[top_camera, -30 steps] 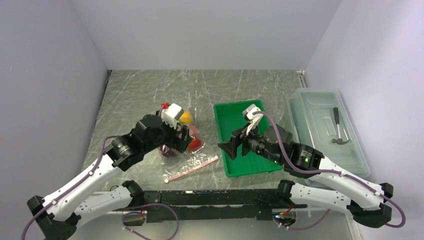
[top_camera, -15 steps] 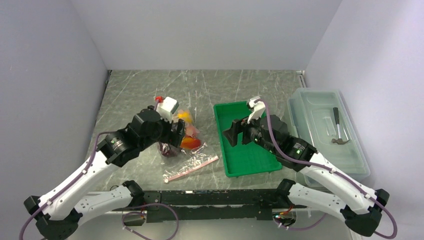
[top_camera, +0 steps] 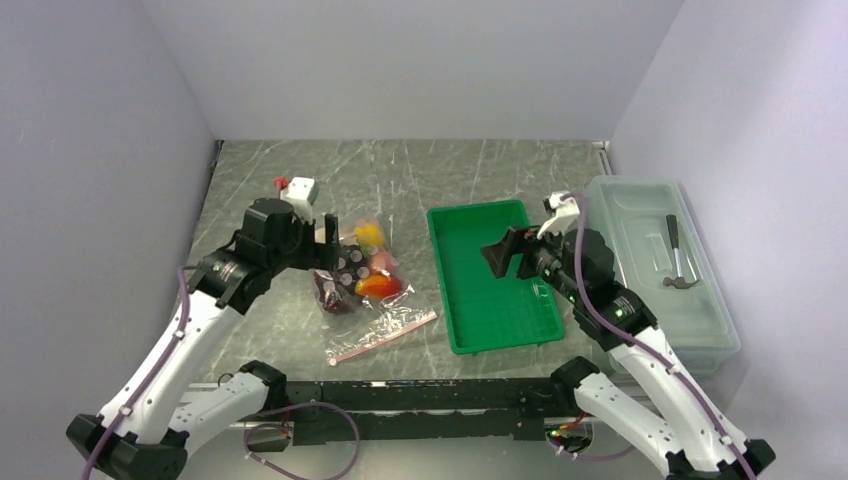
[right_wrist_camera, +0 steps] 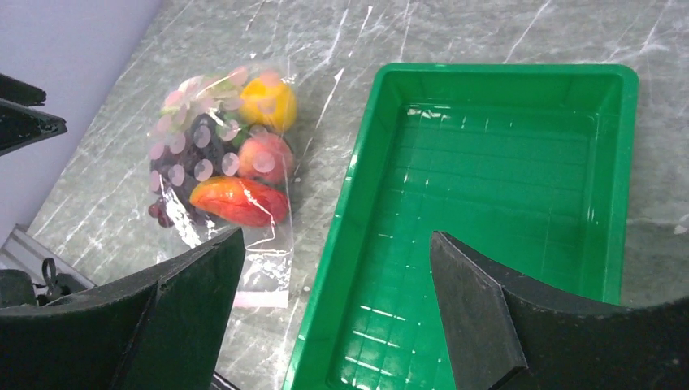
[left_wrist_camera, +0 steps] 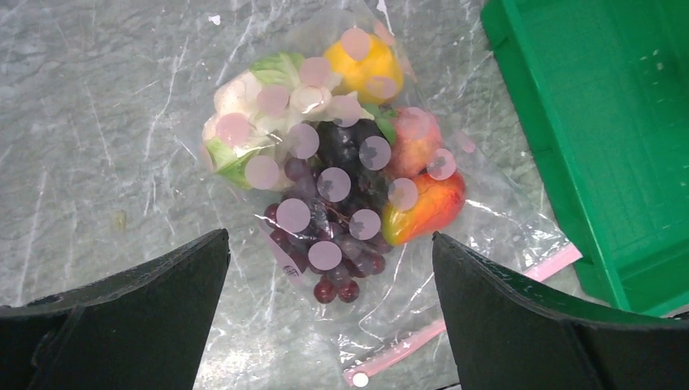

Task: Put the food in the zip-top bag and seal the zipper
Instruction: Reset both arms

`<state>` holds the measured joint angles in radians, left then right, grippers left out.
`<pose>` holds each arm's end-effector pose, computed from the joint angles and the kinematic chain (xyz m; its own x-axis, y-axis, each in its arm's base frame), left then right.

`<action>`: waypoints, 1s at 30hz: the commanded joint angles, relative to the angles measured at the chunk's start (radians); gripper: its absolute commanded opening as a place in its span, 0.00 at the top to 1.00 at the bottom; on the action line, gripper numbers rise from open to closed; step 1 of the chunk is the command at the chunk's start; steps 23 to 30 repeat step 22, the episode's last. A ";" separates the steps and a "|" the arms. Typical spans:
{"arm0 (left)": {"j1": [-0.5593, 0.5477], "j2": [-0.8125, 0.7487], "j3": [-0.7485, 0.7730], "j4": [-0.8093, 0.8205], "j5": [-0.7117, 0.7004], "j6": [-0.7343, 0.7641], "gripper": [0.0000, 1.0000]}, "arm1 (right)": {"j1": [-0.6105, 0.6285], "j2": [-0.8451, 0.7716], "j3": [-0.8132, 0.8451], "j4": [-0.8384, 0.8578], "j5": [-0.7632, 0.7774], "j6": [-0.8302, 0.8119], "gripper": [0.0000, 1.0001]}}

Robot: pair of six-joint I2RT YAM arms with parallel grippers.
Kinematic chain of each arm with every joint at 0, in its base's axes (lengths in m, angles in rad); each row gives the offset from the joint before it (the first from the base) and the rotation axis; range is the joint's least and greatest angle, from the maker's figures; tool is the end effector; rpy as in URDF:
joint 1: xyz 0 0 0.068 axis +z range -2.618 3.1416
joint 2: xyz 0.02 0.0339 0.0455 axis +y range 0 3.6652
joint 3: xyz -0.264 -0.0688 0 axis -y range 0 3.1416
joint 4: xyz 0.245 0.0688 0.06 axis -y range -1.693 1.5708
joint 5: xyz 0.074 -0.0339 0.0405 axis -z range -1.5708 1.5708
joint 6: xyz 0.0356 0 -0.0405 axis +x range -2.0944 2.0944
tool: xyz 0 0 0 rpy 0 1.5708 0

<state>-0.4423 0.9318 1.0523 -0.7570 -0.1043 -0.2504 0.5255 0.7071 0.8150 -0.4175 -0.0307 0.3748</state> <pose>0.1702 -0.0765 0.3494 -0.6072 0.0149 -0.7944 0.2060 0.9686 -0.1393 0.1385 0.0816 0.3377 -0.4381 0.1689 -0.8829 -0.3936 0.8469 0.3574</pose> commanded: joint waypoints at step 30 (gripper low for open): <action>0.008 -0.383 -0.139 0.124 0.061 0.065 0.00 | -0.015 -0.339 -0.199 0.138 0.035 -0.061 0.10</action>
